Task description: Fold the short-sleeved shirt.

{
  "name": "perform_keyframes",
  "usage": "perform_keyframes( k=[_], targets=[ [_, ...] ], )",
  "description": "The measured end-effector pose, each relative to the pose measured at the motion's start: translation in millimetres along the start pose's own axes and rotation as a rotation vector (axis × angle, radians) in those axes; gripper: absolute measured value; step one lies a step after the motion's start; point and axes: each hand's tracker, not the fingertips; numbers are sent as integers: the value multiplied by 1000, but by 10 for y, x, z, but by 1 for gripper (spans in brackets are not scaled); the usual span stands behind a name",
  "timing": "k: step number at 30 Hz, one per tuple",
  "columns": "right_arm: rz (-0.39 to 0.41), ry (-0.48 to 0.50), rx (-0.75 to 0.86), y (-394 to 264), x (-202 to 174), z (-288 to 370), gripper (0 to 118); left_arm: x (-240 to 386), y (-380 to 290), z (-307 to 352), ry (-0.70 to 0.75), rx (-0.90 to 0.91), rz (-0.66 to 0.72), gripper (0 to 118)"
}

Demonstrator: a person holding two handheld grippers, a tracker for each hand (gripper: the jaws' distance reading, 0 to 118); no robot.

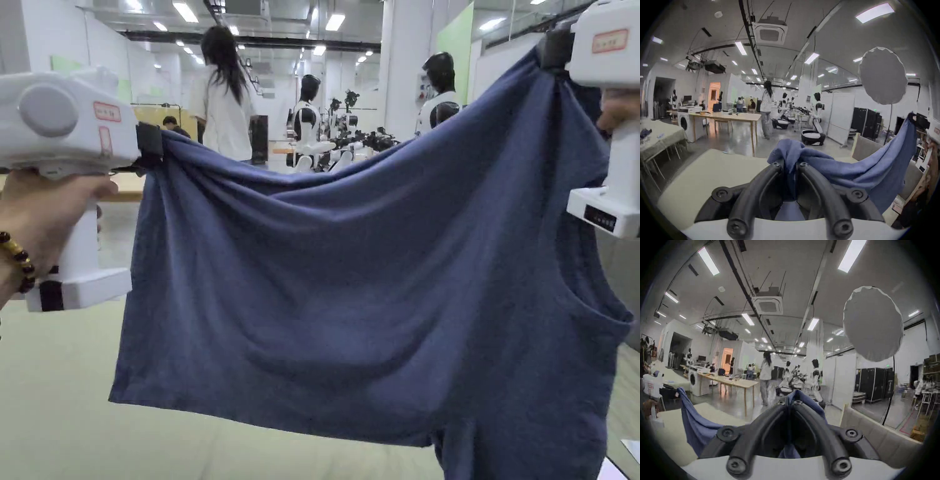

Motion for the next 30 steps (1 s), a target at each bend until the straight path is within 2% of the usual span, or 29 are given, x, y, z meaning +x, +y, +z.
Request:
perform_keyframes(
  k=[2, 4, 5, 6, 9, 12, 16, 19, 24, 30],
  targets=[
    [2, -9, -8, 94, 69, -202, 1, -34, 203, -128, 59, -22, -8, 11],
    [-25, -55, -93, 75, 139, -359, 1, -80, 293, -186, 62, -18, -7, 11],
    [-91, -87, -124, 63, 150, -423, 1, -94, 321, -197, 65, -12, 3, 11],
    [-147, -58, -103, 20, 164, -476, 1, -114, 344, -228, 40, 4, 52, 11],
    [-113, -39, -82, -89, 138, -625, 2, -133, 346, -358, 25, 9, 65, 11],
    [-118, -13, -87, -155, 91, -883, 2, -110, 292, -590, 39, -1, 33, 11],
    [-160, 0, -62, -139, 13, -1234, 2, -120, 254, -992, 47, -5, 64, 11],
    [-155, 3, -52, -118, -26, -1453, 2, -143, 217, -1231, 42, -2, 81, 11],
    [-119, 11, -53, -184, -88, -1626, 2, -215, 64, -1483, 32, -8, 117, 11],
    [-130, 8, -68, -468, -88, -1707, 2, -363, -222, -1720, 34, -44, 124, 11]
  ],
)
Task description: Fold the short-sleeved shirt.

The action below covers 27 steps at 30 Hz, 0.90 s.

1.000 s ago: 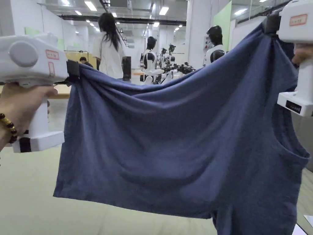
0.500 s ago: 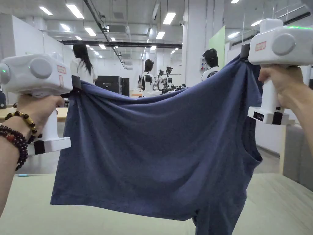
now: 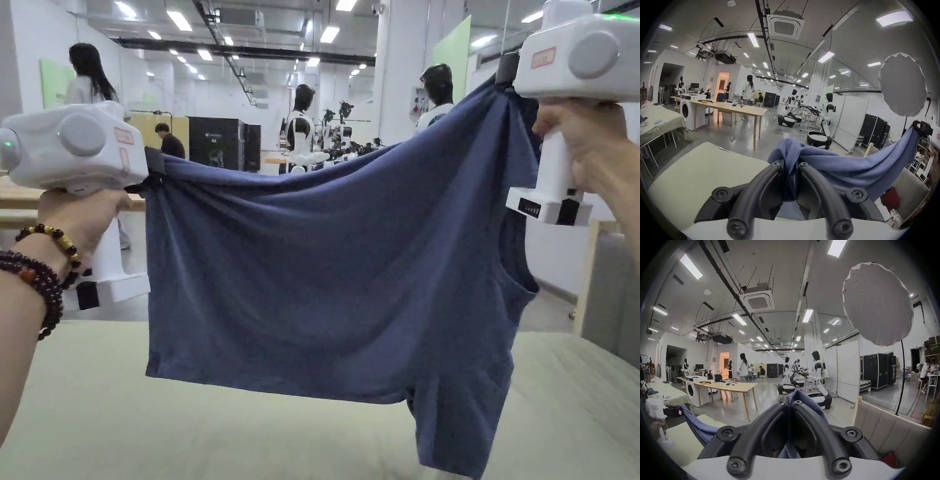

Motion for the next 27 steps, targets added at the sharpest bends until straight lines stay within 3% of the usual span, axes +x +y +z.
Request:
perform_keyframes(
  k=[6, 9, 13, 16, 18, 21, 27],
  targets=[
    [-37, 7, -78, -669, 31, 19, 2, -175, -559, -98, -4, -68, 5, 11],
    [-48, 27, -157, -1170, 48, 3, 2, -236, -1001, -119, -13, -125, -39, 11],
    [-93, 9, -286, -1815, 85, -38, 2, -350, -1551, -200, 4, -238, 4, 11],
    [-80, 17, -305, -2001, 106, 100, 2, -377, -1725, -104, -19, -261, -47, 11],
    [-67, 42, -311, -2057, 155, 341, 2, -425, -1825, 84, -31, -264, -79, 11],
    [17, 39, -375, -2134, 193, 884, 2, -521, -2064, 499, -61, -259, -105, 11],
    [-25, 162, -460, -2587, 401, 2392, 2, -817, -2839, 1569, -161, -341, -65, 11]
  ],
)
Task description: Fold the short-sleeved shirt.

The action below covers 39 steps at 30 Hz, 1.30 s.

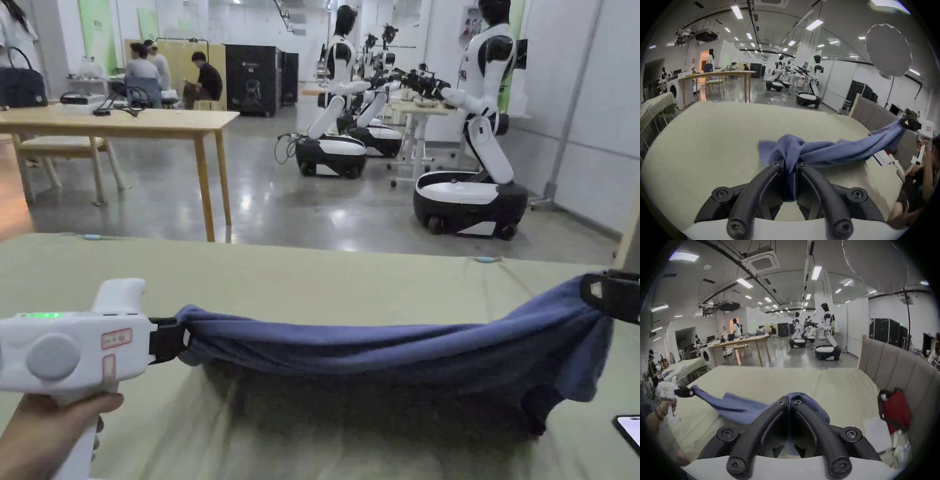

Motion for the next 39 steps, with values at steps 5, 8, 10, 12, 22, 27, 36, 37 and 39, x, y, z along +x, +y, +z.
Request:
perform_keyframes(
  k=[5, 8, 10, 12, 22, 27, 36, 37, 39],
  targets=[
    [9, 70, -218, -983, -58, 688, 2, -101, -997, 498, -43, -119, 103, 11],
    [5, 104, -354, -1479, -89, 878, 2, -135, -1448, 700, -29, -229, 136, 11],
    [38, 93, -455, -1775, -119, 922, 3, -121, -1699, 804, -27, -295, 118, 11],
    [87, 96, -531, -1990, -124, 884, 3, -113, -1874, 866, -34, -356, 126, 11],
    [266, 46, -785, -2499, -213, 748, 118, 21, -2080, 1225, -37, -370, 49, 93],
    [174, -41, -573, -2429, -116, 1231, 89, -24, -2090, 1540, 41, -294, 15, 77],
    [-109, -122, -185, -2081, -245, 2326, 0, 216, -2253, 2221, 46, -63, 158, 0],
    [-107, -106, -196, -2070, -230, 2311, 0, 204, -2254, 2149, 35, -63, 162, 0],
    [-95, -97, -201, -2030, -320, 2244, 0, 224, -2232, 2004, 21, -87, 168, 0]
  ],
)
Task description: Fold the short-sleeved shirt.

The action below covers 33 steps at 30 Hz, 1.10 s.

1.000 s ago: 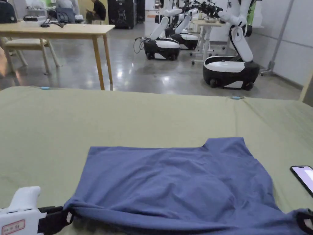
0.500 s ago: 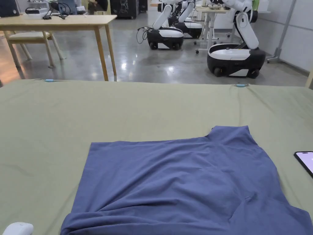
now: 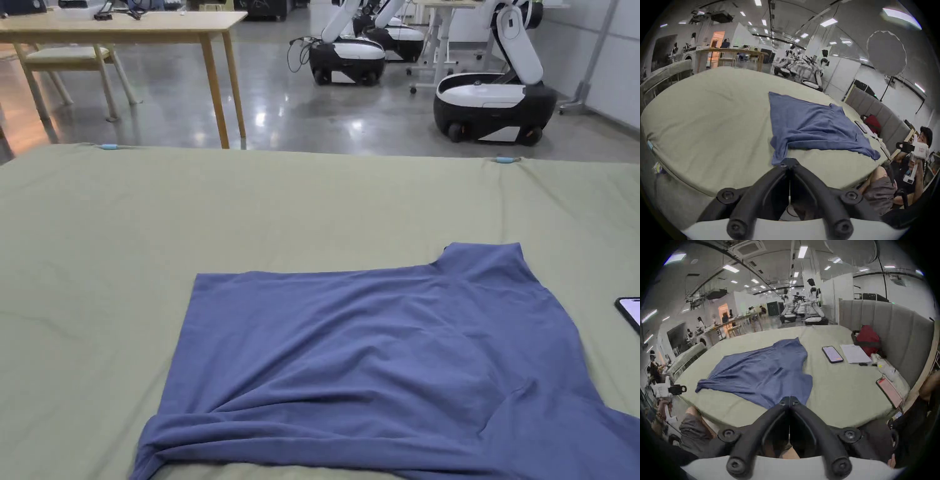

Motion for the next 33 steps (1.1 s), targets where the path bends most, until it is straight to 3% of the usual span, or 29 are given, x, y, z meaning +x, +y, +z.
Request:
perform_keyframes(
  k=[3, 5, 6, 7, 8, 12, 13, 14, 15, 16, 25, 26, 28, 29, 32, 33],
  targets=[
    [29, 5, -17, 35, -94, -71, 0, 38, 28, -281, 31, -22, -50, 2],
    [33, 32, -20, 46, -147, -113, 0, 87, 43, -479, 158, -30, -94, 35],
    [33, 41, -20, 44, -169, -126, 0, 0, 32, -568, 164, -44, -104, 71],
    [33, 46, -22, 42, -194, -143, 0, -29, 41, -664, 157, -96, -96, 91],
    [35, 52, -27, 48, -209, -156, 0, -48, 45, -740, 155, -137, -85, 95],
    [56, 50, -54, 31, -230, -264, 0, -68, -7, -908, 180, -168, -116, 92],
    [59, 47, -64, 21, -225, -315, 0, -59, -35, -917, 183, -156, -139, 82],
    [62, 37, -76, 7, -221, -373, 0, -16, -56, -900, 190, -142, -161, 59],
    [66, 32, -89, -4, -209, -428, 0, 5, -61, -872, 207, -114, -183, 13],
    [70, 25, -103, -12, -146, -499, 0, 5, -57, -849, 218, -100, -181, 5],
    [114, -16, -248, -121, 69, -1219, 1, -101, -24, -758, 146, -79, -112, 4],
    [110, -8, -274, -144, 79, -1274, 9, 8, -26, -723, 149, -67, -107, 4],
    [110, -32, -296, -203, 94, -1354, 91, 15, -20, -698, 137, -71, -104, 4],
    [117, -38, -308, -234, 97, -1382, 114, 15, -22, -691, 136, -70, -102, 4],
    [118, 11, -352, -267, 98, -1401, 107, 14, -29, -684, 136, -76, -107, 5],
    [121, 13, -363, -282, 95, -1420, 92, 12, -31, -685, 137, -76, -108, 5]
  ],
)
